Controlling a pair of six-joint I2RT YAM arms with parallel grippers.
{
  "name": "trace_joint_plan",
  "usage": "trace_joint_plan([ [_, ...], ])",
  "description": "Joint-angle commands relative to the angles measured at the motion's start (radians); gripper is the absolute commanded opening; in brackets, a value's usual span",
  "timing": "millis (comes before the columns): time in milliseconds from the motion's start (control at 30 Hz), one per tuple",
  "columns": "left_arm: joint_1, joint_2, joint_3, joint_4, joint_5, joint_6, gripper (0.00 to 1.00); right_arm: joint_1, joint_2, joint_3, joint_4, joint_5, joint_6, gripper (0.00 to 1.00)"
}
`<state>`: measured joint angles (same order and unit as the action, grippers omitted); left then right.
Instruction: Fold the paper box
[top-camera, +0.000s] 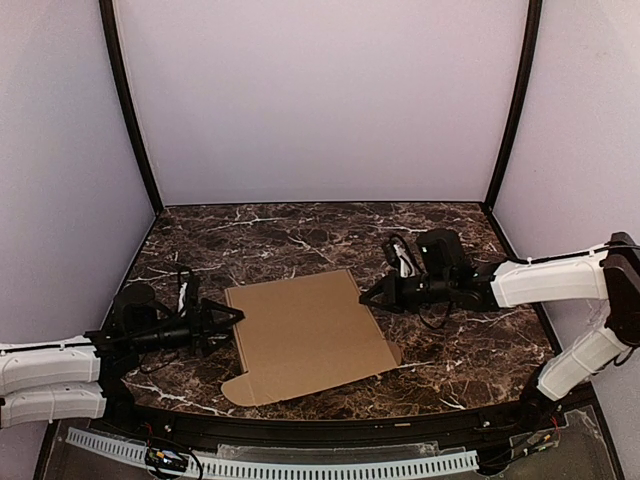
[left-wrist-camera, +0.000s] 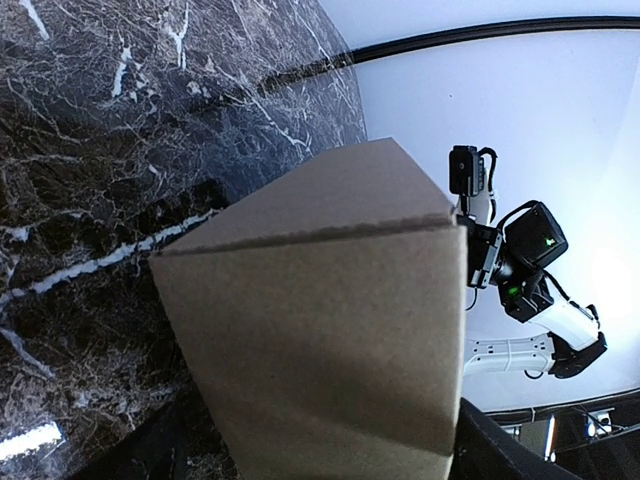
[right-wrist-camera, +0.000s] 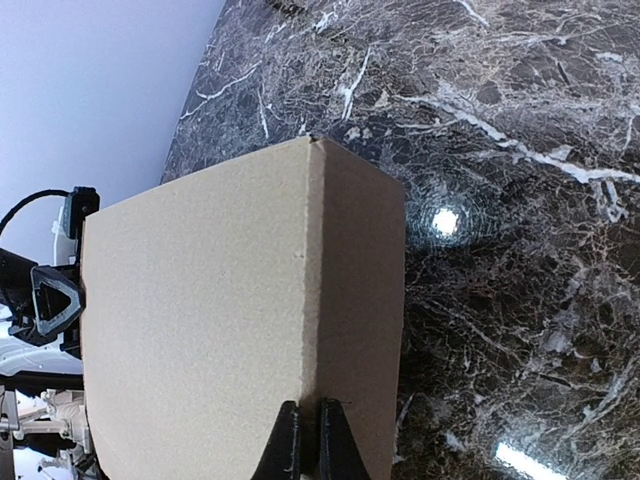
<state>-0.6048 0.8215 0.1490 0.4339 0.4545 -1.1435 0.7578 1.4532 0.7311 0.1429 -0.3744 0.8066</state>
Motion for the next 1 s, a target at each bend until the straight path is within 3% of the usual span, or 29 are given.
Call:
trace_joint_plan([
  [0,-0.001,0.020,-0.015,0.079,0.032,-0.026,0.86,-0.002,-0.004,0.038,0.058,-0.023,0.014,0.00],
  [167,-0.001,0.035,-0.018,0.103,0.041,-0.038,0.80,-0.001,-0.002,0.047,0.060,-0.024,0.013,0.00],
  [400,-0.001,0.067,-0.033,0.190,0.074,-0.079,0.62,0.005,-0.002,0.060,0.054,-0.015,0.008,0.00],
  [533,-0.001,0.066,-0.033,0.201,0.083,-0.087,0.42,0.011,-0.005,0.065,0.037,-0.001,-0.003,0.00],
  [633,-0.001,0.064,-0.033,0.209,0.087,-0.094,0.18,0.014,-0.009,0.068,0.016,0.002,-0.026,0.00],
  [733,-0.001,0.063,-0.036,0.214,0.085,-0.103,0.06,0.014,-0.023,0.074,-0.026,0.013,-0.072,0.02],
  [967,0.006,0.061,-0.051,0.227,0.064,-0.138,0.01,0.014,-0.144,0.074,-0.206,0.120,-0.281,0.45],
])
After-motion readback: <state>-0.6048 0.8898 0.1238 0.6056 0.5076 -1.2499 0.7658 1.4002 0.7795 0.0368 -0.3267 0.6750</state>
